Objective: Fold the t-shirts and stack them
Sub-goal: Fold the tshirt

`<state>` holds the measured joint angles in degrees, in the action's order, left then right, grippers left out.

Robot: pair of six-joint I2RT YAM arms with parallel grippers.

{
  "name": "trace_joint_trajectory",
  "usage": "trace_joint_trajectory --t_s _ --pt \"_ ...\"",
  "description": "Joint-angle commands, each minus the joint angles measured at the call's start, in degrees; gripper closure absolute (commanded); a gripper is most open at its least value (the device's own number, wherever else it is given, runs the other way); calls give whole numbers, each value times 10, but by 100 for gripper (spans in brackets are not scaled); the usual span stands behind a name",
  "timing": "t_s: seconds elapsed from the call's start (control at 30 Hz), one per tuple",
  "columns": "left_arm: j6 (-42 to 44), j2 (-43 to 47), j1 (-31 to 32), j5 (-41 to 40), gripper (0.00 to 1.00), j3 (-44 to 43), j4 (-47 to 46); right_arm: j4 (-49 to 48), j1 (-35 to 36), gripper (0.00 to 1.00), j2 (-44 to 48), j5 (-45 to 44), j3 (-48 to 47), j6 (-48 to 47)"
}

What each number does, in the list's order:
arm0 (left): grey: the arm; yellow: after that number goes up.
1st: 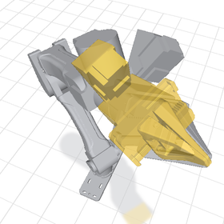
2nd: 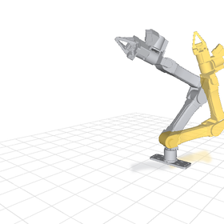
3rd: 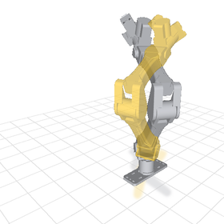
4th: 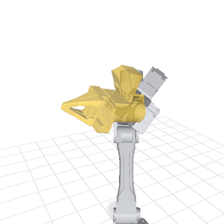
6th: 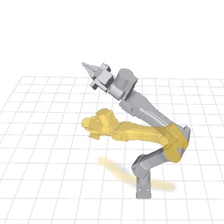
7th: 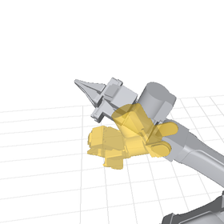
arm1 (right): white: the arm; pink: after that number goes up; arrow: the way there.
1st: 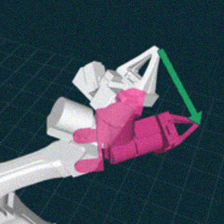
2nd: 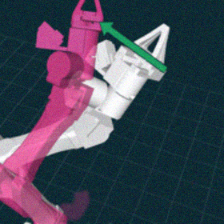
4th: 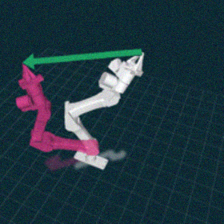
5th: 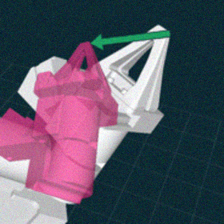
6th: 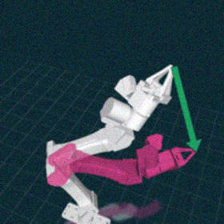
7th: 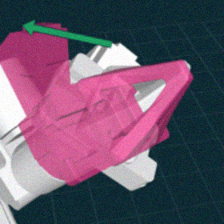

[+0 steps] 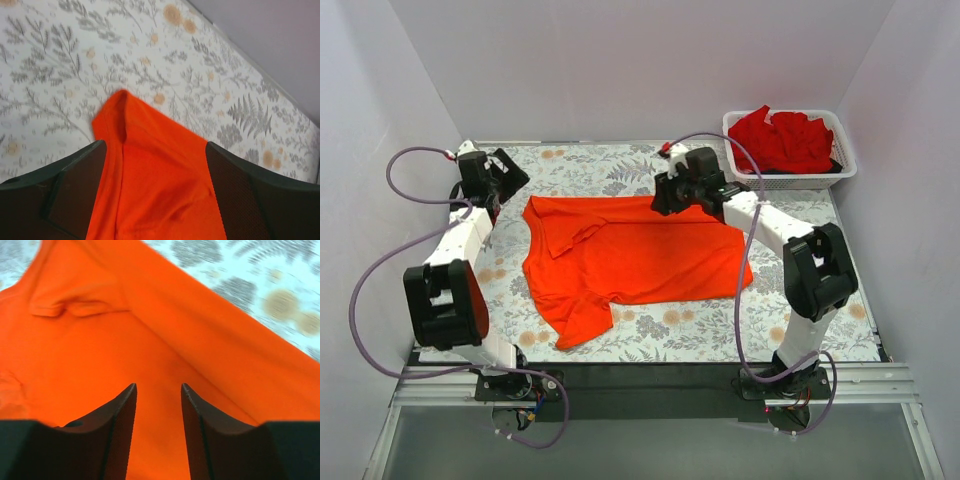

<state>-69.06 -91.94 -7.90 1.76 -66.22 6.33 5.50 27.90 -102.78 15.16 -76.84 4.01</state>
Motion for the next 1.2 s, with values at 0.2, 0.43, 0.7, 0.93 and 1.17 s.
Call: trace_joint_trajectory --t_s 0.2,0.43,0.7,0.93,1.17 --pt "2 204 61 -23 23 195 105 -49 142 63 -111 -40 -115 2" --pt "20 244 89 -26 25 243 112 -66 186 65 -217 -36 -204 -6" --pt "17 221 89 1 26 230 113 -71 206 67 -281 -44 -253 -6" --pt "16 220 89 4 26 228 112 -70 211 67 -310 -51 -279 0" --pt "16 218 89 6 26 227 112 -69 212 67 -325 -51 -295 0"
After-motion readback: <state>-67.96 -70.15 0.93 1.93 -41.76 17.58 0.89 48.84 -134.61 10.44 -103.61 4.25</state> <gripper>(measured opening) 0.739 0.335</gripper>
